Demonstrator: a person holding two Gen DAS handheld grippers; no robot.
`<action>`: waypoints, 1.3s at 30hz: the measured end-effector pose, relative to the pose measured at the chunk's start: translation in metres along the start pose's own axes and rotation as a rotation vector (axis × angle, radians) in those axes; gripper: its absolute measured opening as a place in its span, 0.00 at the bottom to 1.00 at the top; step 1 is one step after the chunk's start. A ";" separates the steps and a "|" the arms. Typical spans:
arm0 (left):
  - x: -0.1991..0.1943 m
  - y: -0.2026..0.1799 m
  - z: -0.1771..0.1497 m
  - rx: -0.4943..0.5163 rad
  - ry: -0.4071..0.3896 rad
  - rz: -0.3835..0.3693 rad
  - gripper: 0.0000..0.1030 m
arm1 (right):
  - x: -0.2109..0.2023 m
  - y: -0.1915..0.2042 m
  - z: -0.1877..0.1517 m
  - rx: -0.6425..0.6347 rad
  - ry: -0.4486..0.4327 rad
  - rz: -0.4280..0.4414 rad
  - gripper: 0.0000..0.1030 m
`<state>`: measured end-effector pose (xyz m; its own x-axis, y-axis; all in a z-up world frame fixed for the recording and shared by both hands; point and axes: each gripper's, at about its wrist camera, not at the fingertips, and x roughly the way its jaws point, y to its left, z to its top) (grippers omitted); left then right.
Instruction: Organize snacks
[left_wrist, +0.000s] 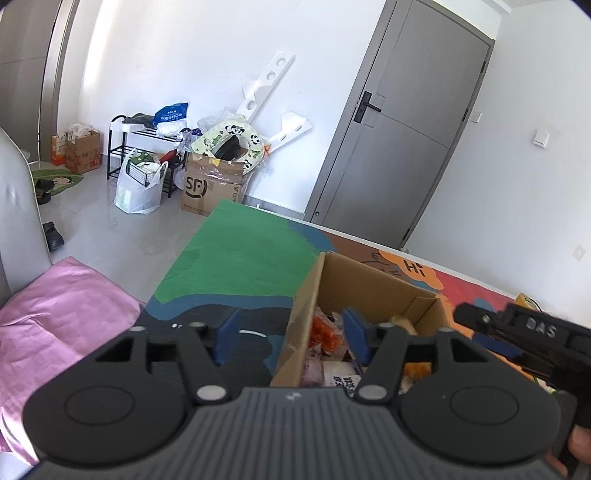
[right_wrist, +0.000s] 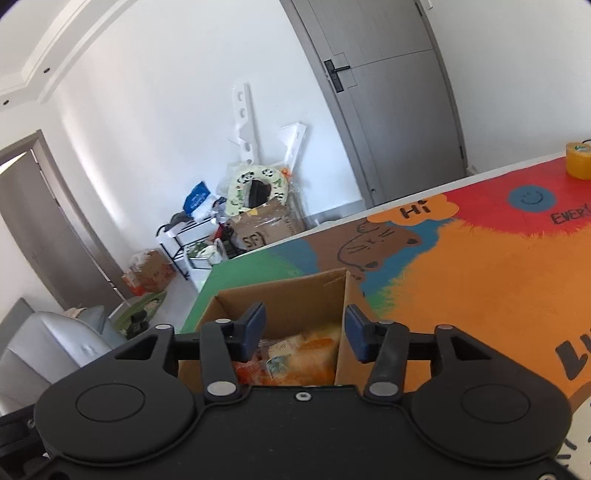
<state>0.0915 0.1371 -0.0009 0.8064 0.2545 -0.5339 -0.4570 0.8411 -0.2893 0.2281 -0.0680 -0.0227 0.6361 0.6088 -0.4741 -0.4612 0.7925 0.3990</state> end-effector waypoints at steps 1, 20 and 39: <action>-0.001 -0.001 -0.001 -0.001 -0.004 0.000 0.70 | -0.003 -0.001 -0.001 -0.002 0.002 -0.006 0.48; -0.020 -0.052 -0.025 0.149 0.036 -0.099 0.96 | -0.088 -0.051 -0.014 0.006 -0.047 -0.064 0.81; -0.066 -0.085 -0.048 0.243 0.025 -0.149 1.00 | -0.170 -0.081 -0.035 -0.019 -0.070 -0.097 1.00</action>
<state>0.0593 0.0260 0.0208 0.8471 0.1105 -0.5198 -0.2287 0.9588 -0.1688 0.1362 -0.2345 -0.0017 0.7197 0.5258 -0.4533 -0.4064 0.8485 0.3390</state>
